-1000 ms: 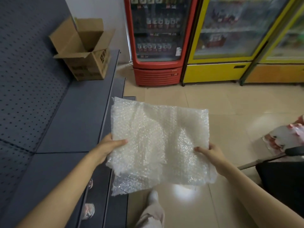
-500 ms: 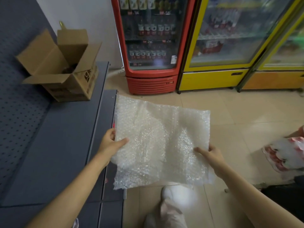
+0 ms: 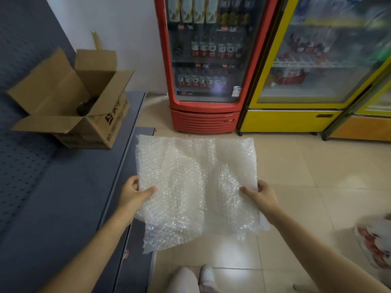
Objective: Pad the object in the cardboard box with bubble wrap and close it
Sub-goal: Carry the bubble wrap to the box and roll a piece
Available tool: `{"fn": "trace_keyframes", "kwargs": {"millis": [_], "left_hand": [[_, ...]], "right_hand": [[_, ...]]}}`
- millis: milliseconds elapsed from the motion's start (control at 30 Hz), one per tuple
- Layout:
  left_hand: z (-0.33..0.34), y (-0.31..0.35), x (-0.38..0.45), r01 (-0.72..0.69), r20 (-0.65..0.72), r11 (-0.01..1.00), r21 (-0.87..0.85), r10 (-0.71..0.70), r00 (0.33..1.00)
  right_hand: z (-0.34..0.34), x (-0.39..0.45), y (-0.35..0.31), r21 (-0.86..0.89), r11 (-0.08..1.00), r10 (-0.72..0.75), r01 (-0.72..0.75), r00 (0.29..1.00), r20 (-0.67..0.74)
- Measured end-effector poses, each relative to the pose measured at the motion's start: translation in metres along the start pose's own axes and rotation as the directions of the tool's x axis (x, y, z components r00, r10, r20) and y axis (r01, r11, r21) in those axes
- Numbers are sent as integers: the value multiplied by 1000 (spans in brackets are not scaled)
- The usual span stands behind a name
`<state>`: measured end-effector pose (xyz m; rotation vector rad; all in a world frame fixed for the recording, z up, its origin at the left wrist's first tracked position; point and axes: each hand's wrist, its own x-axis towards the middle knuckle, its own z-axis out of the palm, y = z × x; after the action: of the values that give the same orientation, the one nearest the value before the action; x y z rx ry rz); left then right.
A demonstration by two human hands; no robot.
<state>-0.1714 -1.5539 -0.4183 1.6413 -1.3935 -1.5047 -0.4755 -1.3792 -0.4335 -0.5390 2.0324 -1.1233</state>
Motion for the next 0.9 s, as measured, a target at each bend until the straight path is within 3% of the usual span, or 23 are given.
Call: {"fn": "trace_keyframes", "kwargs": {"millis": [267,600,733,900], "left_hand": [[-23,12,48,58,-93,998,-28,-61,994],[-77,7,66,141,-250,986,-91,-160,955],[-87,3,58,189,-337,967,-172,-238,911],[-86,1,40,217,-504,938,-270,-329,799]], "right_hand": [[51,62,-52,-129,990,-40,47,998,51],[121,116,-105,-231,958,-106,171,957,270],[150,136,-120,-237,941,-139,242,914,380],[186,157,-148,-265,897,-160,354,819,551]]}}
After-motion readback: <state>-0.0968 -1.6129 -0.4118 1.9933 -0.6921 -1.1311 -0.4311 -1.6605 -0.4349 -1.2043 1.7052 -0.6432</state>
